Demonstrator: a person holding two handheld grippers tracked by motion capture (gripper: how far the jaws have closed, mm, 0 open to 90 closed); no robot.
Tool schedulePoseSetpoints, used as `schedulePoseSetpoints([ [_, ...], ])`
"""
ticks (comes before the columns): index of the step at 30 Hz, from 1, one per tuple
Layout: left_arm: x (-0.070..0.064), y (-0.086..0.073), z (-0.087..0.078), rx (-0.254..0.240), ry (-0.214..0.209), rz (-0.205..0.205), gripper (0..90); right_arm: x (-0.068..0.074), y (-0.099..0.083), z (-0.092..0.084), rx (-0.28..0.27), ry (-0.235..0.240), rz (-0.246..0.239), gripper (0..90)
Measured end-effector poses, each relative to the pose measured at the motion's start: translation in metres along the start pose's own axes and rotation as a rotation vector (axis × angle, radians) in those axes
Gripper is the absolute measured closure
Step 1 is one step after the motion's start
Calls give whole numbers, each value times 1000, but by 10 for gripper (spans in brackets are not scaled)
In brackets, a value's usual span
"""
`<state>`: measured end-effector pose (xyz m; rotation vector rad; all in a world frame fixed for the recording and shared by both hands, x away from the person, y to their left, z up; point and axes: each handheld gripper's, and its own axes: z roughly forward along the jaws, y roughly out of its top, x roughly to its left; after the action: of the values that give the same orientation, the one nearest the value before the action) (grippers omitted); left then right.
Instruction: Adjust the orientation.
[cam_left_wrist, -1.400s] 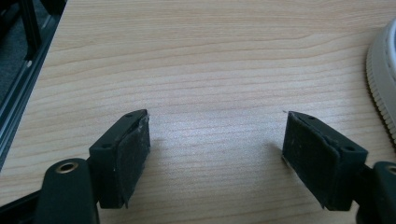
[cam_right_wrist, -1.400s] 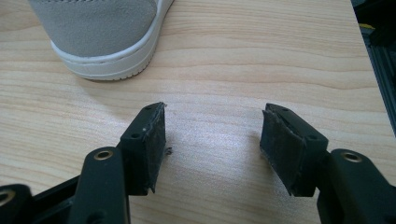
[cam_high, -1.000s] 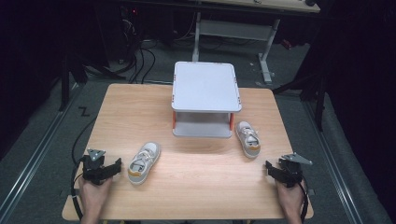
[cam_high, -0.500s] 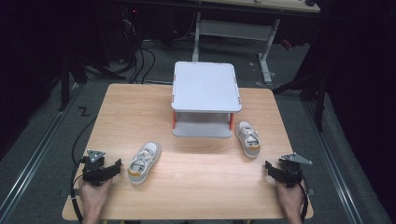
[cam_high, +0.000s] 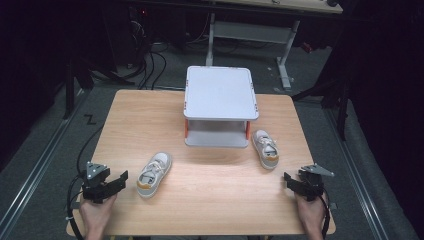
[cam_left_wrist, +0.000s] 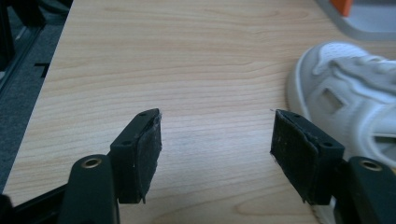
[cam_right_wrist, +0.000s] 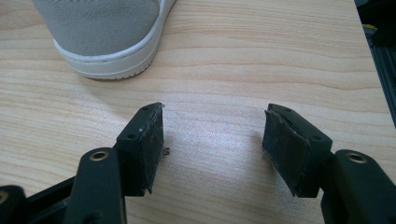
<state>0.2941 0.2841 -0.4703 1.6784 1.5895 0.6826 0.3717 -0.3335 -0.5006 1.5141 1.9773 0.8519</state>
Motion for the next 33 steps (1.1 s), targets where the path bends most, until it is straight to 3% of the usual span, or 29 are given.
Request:
schedulePoseSetpoints([
  [5, -12, 10, -18, -40, -50, 24, 388, 0, 0, 0, 0, 1, 0, 379],
  [10, -38, 22, -35, -53, -115, 109, 425, 0, 0, 0, 0, 0, 0, 379],
  [12, -51, 26, -35, -26, -143, 137, 441, 0, 0, 0, 0, 0, 0, 378],
  [13, -51, 26, -35, -26, -143, 137, 448, 0, 0, 0, 0, 0, 0, 378],
  [14, -62, 27, -31, 14, -171, 160, 456, 0, 0, 0, 0, 1, 0, 378],
  [17, -76, 26, -24, 68, -198, 179, 477, 0, 0, 0, 0, 0, 0, 378],
  [21, -86, 25, -15, 113, -192, 199, 500, 0, 0, 0, 0, 1, 0, 378],
  [23, -91, 23, -5, 161, -189, 201, 518, 0, 0, 0, 0, 1, 0, 378],
  [28, -97, 22, 4, 185, -179, 219, 561, 0, 0, 0, 0, 1, 0, 378],
  [33, -97, 24, 13, 209, -164, 224, 694, 0, 0, 0, 0, 0, 0, 378],
])
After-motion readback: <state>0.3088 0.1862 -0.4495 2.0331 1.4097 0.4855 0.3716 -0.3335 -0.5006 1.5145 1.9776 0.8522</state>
